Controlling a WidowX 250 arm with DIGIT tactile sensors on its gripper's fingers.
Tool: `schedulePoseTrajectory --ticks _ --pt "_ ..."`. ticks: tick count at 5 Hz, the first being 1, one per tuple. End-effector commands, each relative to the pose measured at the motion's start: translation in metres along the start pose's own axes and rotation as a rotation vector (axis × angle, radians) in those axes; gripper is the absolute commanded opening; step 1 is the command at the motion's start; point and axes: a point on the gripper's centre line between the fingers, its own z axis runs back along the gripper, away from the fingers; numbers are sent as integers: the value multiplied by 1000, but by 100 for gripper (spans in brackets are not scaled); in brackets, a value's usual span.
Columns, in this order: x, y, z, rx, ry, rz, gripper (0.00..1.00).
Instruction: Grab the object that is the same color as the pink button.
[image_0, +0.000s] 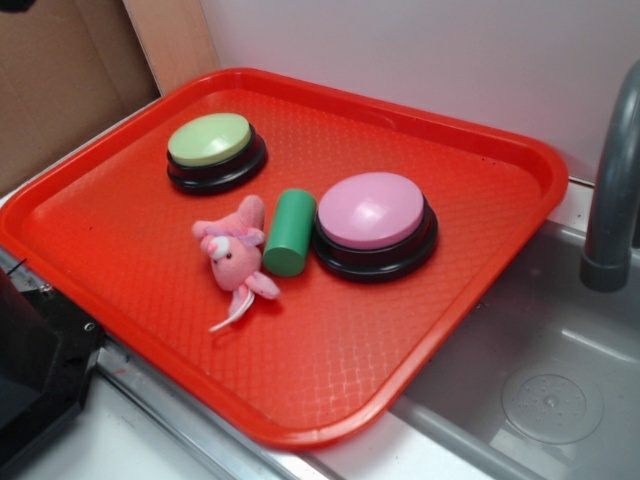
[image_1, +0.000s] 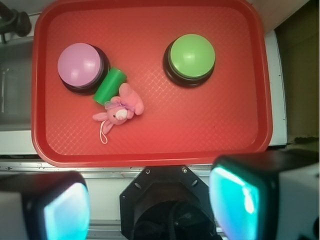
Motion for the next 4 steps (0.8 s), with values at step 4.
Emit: schedulePoseTrajectory --ticks 4 --pt "66 -7 -165 -68 -1 -536 100"
